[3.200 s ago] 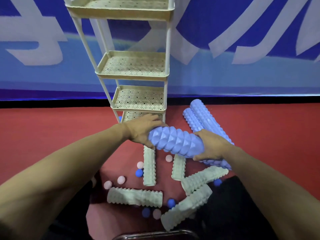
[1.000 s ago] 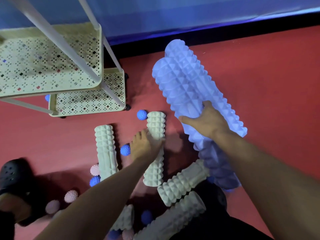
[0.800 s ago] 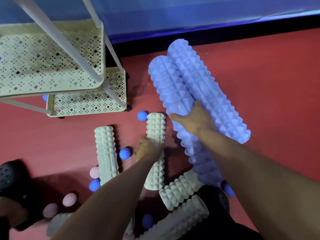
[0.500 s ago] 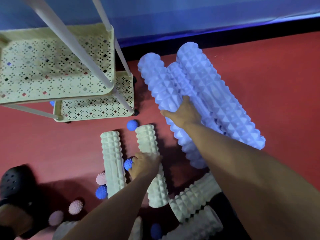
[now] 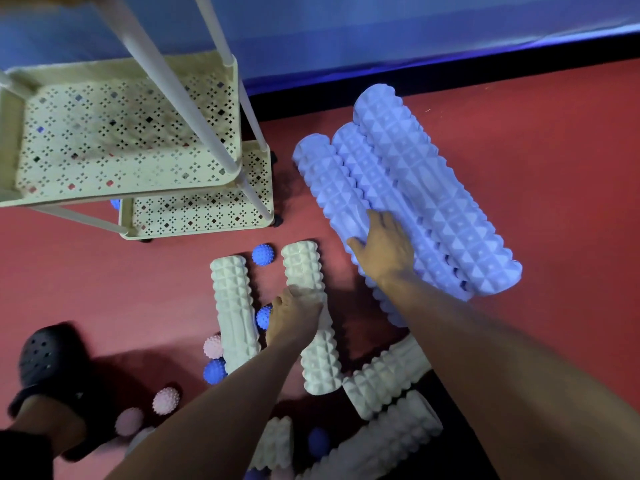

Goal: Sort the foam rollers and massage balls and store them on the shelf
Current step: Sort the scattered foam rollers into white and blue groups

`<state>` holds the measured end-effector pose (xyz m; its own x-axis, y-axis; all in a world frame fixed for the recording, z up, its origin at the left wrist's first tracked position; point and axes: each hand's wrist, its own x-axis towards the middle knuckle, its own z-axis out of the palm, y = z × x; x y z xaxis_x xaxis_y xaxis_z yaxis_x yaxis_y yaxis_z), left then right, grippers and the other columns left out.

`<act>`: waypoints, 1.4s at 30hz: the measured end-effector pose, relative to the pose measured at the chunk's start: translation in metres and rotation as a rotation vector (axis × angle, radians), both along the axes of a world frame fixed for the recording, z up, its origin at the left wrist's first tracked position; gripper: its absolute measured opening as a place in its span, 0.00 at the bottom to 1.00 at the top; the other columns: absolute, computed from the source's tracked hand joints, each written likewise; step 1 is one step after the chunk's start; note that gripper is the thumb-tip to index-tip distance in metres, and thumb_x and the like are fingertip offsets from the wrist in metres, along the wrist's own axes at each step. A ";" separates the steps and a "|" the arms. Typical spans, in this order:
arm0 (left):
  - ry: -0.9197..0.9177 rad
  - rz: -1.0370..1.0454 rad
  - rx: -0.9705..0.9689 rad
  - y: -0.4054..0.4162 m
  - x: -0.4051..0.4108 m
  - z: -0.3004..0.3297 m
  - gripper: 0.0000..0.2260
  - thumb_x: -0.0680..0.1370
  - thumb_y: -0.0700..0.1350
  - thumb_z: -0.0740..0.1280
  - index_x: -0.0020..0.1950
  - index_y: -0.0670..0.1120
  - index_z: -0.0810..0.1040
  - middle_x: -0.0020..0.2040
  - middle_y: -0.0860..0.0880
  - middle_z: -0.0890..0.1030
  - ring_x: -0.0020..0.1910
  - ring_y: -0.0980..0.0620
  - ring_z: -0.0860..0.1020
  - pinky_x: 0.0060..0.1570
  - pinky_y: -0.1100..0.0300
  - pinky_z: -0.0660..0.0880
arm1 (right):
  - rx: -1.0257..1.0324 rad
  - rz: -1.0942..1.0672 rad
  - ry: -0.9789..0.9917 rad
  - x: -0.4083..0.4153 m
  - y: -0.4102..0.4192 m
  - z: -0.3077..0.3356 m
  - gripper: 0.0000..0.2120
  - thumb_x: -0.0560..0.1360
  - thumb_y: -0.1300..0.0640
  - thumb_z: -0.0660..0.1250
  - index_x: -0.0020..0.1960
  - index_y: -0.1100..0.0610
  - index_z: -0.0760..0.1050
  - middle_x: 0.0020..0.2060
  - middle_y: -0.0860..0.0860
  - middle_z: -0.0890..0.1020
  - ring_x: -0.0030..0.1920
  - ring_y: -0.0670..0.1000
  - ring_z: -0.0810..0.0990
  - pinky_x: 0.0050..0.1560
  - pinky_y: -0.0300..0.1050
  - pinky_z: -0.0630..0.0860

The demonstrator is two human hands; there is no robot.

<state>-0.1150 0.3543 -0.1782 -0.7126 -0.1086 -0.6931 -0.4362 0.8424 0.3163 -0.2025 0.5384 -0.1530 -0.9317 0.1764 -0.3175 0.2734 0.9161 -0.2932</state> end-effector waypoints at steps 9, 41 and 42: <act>0.090 0.049 0.056 -0.060 0.016 0.104 0.29 0.80 0.60 0.62 0.75 0.44 0.64 0.69 0.42 0.69 0.68 0.39 0.72 0.64 0.48 0.70 | -0.223 0.049 -0.234 0.097 -0.022 0.071 0.33 0.79 0.42 0.64 0.80 0.50 0.58 0.77 0.49 0.65 0.73 0.53 0.69 0.70 0.53 0.70; 0.060 0.279 0.382 -0.220 0.181 0.180 0.31 0.80 0.61 0.64 0.79 0.50 0.62 0.73 0.48 0.71 0.68 0.47 0.74 0.68 0.51 0.70 | -0.405 0.162 -0.285 0.252 -0.199 0.212 0.24 0.81 0.48 0.66 0.74 0.53 0.68 0.70 0.51 0.75 0.68 0.52 0.74 0.60 0.41 0.68; 0.037 0.258 0.375 -0.219 0.177 0.173 0.31 0.80 0.61 0.64 0.79 0.51 0.61 0.73 0.49 0.72 0.67 0.47 0.74 0.68 0.52 0.70 | -0.415 0.159 -0.302 0.246 -0.200 0.205 0.23 0.81 0.49 0.66 0.74 0.53 0.68 0.70 0.50 0.74 0.69 0.51 0.74 0.59 0.39 0.66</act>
